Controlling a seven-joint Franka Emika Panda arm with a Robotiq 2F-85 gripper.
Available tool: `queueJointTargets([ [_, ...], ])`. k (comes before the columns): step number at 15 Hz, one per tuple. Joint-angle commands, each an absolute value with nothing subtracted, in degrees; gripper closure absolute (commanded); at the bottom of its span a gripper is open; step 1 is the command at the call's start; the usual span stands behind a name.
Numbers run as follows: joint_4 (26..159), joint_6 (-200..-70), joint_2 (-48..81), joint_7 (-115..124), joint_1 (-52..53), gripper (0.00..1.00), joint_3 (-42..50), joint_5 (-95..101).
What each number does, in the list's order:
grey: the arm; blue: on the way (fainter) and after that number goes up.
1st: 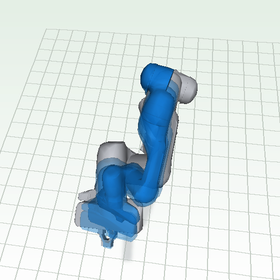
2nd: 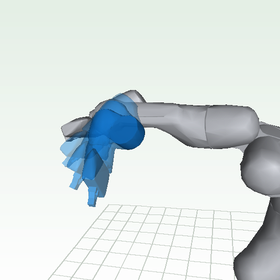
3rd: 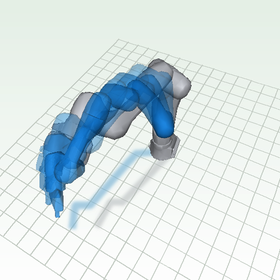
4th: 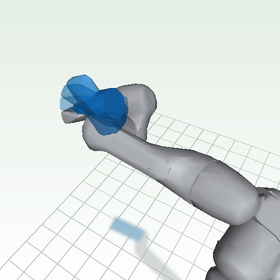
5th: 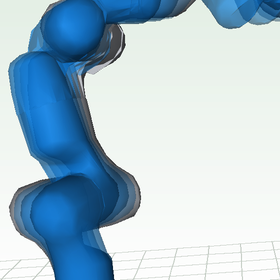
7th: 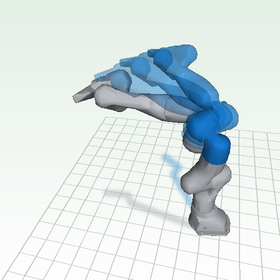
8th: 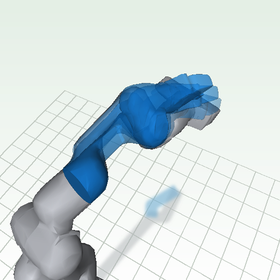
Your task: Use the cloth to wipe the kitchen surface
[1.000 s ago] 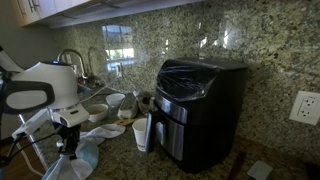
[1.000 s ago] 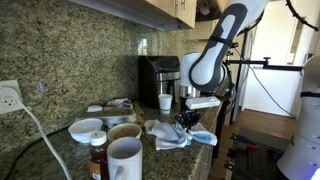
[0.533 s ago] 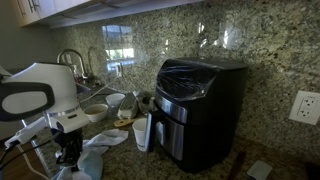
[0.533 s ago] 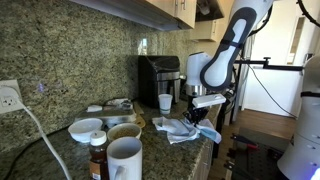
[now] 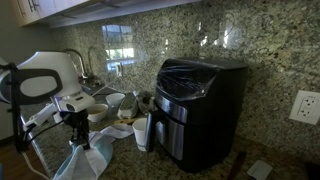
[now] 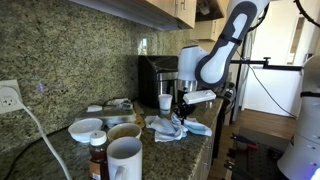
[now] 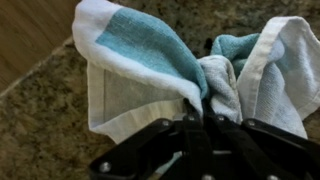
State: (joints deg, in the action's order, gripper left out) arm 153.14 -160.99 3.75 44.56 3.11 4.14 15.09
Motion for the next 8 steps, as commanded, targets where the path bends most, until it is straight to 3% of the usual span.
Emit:
queueJointTargets([
  [1,150.91,-158.75,0.45,40.36,3.46,0.98,1.96,12.36],
  [8,145.8,-157.22,-2.07,35.63,2.53,0.98,0.25,11.01],
])
